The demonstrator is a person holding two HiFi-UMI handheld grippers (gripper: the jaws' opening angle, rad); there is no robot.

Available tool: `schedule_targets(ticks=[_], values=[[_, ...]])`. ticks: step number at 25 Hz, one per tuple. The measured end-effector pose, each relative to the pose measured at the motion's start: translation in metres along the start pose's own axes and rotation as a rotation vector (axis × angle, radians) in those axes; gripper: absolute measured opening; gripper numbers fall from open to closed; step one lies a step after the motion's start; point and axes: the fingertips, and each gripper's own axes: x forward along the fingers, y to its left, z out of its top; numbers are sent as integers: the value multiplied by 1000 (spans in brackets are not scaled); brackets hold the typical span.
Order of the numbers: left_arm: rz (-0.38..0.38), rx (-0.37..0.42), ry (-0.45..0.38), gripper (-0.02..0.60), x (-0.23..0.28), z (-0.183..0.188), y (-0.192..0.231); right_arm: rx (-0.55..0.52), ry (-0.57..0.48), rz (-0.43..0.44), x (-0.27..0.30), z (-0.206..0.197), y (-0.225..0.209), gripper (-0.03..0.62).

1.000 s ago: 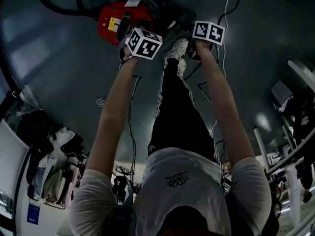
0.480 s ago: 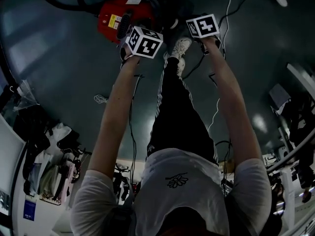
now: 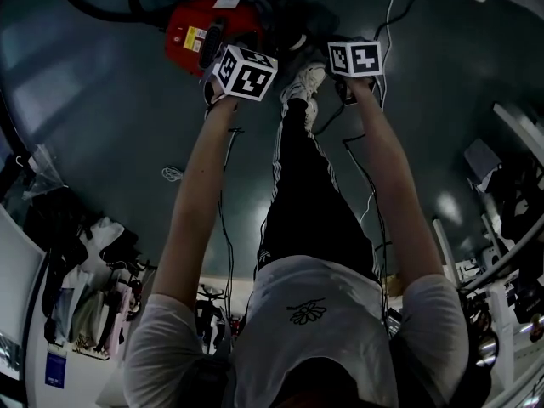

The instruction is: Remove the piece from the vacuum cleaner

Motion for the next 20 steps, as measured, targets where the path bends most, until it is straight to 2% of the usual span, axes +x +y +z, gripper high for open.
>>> schedule_targets(ticks=[4,10,13,20], values=[[-11,12,-11,2,1,-1,0,41,-25,8,1,-3,0,38],[-22,20,-29,2,-1,1,-1,18,-73,8,-5,-4,0,40],[-25,28,-41,2,-2,1,-1,6,-109,40,-5,-6,2,39],[-32,32,-46,2,-4,2,-3,-104,-156,43,-11,-10,6,38]])
